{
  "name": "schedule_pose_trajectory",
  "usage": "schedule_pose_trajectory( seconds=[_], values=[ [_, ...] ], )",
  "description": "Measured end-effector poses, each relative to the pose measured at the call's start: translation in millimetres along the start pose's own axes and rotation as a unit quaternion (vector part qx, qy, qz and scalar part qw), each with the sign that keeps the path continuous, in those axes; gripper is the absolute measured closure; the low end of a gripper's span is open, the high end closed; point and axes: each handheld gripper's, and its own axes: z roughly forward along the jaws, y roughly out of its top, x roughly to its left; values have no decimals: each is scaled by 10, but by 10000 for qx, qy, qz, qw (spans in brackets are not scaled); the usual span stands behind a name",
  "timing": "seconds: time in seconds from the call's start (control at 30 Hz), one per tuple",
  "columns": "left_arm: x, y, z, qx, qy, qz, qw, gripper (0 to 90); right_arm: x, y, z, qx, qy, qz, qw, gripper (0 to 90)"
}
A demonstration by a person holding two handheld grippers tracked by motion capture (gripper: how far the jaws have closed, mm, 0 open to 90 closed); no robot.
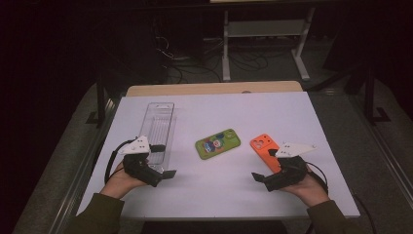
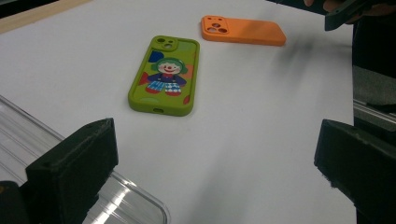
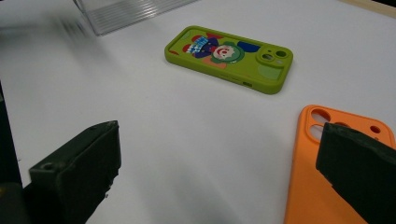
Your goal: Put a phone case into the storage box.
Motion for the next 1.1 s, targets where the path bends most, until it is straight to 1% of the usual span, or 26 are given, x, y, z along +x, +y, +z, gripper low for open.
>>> schedule_pose_trajectory(
  seconds=[0.03, 0.07, 0.3, 0.33, 0.37, 0.4, 0.57, 0.6, 0.7, 0.73, 0.8, 0.93, 1.1],
  values=[
    [4, 8, 1, 19, -11, 40, 10000, 0, -1, -1, -3, -2, 9, -11, 10000, 0],
    [-7, 18, 5, 14, -25, -5, 10000, 0, -3, -1, -5, -9, 9, -19, 10000, 0],
    [-37, 55, 37, 9, -51, -4, 10000, 0, 2, 1, -5, 26, -15, -5, 10000, 0],
    [-41, 62, 46, 20, -53, 26, 10000, 0, 4, 6, 0, 26, -31, -10, 10000, 0],
    [-51, 65, 54, 21, -54, -6, 10000, 0, 2, 8, 2, 24, -32, -28, 10000, 0],
    [-60, 79, 74, 31, -68, 48, 10000, 0, 1, 10, 3, 27, -35, -38, 10000, 0],
    [-93, 111, 113, 35, -99, 62, 9999, 0, -1, 17, 18, 59, -47, -11, 10000, 0],
    [-102, 133, 131, 54, -136, 92, 9999, 0, -4, 21, 25, 64, -72, -22, 10000, 0],
    [-119, 158, 159, 51, -171, 86, 9998, 0, -5, 31, 38, 83, -84, -56, 9999, 0],
    [-132, 172, 175, 61, -182, 53, 9998, 0, -3, 34, 45, 102, -93, -46, 9999, 0],
    [-150, 199, 224, -4, -232, 40, 9997, 0, -6, 34, 58, 113, -109, -61, 9999, 0],
    [-191, 250, 325, 1, -331, 107, 9994, 0, 5, 59, 88, 210, -180, -31, 9996, 0],
    [-202, 263, 392, 50, -394, 102, 9992, 0, 3, 98, 113, 265, -208, -54, 9994, 0]
  ],
)
